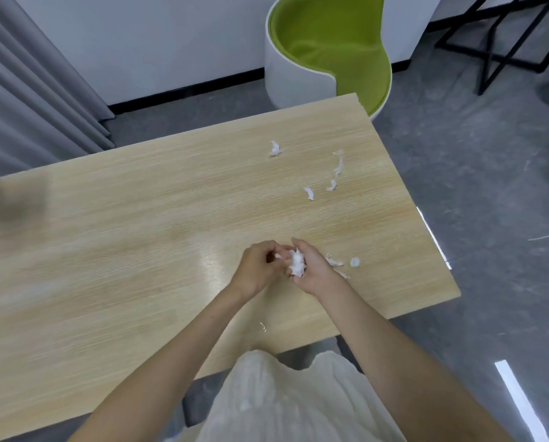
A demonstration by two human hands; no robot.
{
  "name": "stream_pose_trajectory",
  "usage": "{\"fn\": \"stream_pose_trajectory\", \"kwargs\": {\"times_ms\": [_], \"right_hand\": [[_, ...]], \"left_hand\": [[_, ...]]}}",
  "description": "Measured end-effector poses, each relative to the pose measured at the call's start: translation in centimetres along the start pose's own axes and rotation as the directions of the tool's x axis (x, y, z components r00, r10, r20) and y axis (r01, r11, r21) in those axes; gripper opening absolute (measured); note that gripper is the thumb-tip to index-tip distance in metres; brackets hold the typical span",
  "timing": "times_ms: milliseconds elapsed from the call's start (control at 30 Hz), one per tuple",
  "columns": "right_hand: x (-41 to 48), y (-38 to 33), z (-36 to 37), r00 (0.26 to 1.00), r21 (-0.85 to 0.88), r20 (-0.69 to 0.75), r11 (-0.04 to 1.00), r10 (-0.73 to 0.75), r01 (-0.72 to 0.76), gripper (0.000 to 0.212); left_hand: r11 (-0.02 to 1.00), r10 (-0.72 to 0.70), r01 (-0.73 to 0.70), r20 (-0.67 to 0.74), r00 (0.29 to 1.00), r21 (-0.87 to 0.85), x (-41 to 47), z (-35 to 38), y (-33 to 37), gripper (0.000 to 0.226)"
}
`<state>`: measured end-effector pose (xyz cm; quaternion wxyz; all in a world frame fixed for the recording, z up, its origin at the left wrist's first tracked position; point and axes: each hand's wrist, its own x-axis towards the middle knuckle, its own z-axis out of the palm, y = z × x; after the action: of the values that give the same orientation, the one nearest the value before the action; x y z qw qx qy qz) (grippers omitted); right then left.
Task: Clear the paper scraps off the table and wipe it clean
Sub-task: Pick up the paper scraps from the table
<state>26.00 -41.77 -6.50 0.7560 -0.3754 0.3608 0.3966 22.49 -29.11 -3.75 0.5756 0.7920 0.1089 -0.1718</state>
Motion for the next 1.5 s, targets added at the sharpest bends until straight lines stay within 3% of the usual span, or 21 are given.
{"fn": "stream_pose_trajectory", "kwargs": {"times_ms": [100, 200, 267, 367, 600, 733, 933, 1033, 1233, 1367, 1500], "right_hand": [[-0.9, 0.1, -0.7, 1.0, 0.012, 0.017, 1.0, 0.007, -0.007, 0.029], [-1.7, 0.0, -1.8, 0.997, 0.018, 0.075, 0.999, 0.025, -0.027, 0.029], [-2.3, 0.0, -2.3, 0.992, 0.014, 0.122, 0.999, 0.037, -0.039, 0.031], [-3.2, 0.2, -2.9, 0.992, -0.01, 0.121, 1.0, 0.017, -0.016, 0.031], [-3.8, 0.2, -4.4, 0.982, 0.057, 0.19, 0.998, 0.014, -0.025, 0.022], [-4.7, 0.0, -5.2, 0.983, 0.046, 0.183, 0.999, -0.006, -0.003, 0.023], [-5.1, -0.6, -8.6, 0.992, 0.037, 0.096, 0.996, -0.082, 0.079, 0.013], [-5.3, -1.2, -11.0, 0.993, 0.075, 0.007, 0.991, -0.115, 0.114, 0.014], [-5.5, -1.5, -14.0, 0.985, 0.135, -0.099, 0.979, -0.139, 0.152, 0.014], [-5.2, -1.1, -14.4, 0.987, 0.149, -0.109, 0.979, -0.121, 0.137, 0.016], [-4.9, -0.9, -14.4, 0.988, 0.165, -0.104, 0.978, -0.113, 0.13, 0.015]], "left_hand": [[0.993, 0.057, -0.052, -0.038, 0.998, 0.107, -0.9, 1.8, 0.5, 0.02], [0.988, 0.133, -0.124, -0.094, 0.987, 0.095, -1.4, 2.3, 1.2, 0.017], [0.977, 0.17, -0.163, -0.048, 0.984, 0.134, -1.6, 2.5, 1.7, 0.015], [0.915, 0.197, -0.21, 0.073, 0.978, 0.343, -1.9, 3.2, 2.0, 0.016], [0.858, 0.31, -0.288, 0.019, 0.951, 0.424, -2.1, 4.4, 2.5, 0.012], [0.794, 0.258, -0.232, 0.033, 0.966, 0.561, -1.7, 5.3, 2.2, 0.008], [0.984, 0.053, -0.026, -0.147, 0.988, 0.178, -0.7, 6.3, 2.1, 0.016], [0.957, -0.103, 0.152, -0.2, 0.974, 0.247, 0.8, 6.8, 0.4, 0.026], [0.805, -0.041, 0.103, -0.118, 0.992, 0.585, 3.5, 9.0, -2.7, 0.025], [0.746, 0.024, 0.047, -0.097, 0.995, 0.664, 4.1, 9.1, -3.5, 0.004], [0.727, 0.086, -0.048, -0.022, 0.996, 0.685, 3.8, 8.7, -3.5, 0.003]]}}
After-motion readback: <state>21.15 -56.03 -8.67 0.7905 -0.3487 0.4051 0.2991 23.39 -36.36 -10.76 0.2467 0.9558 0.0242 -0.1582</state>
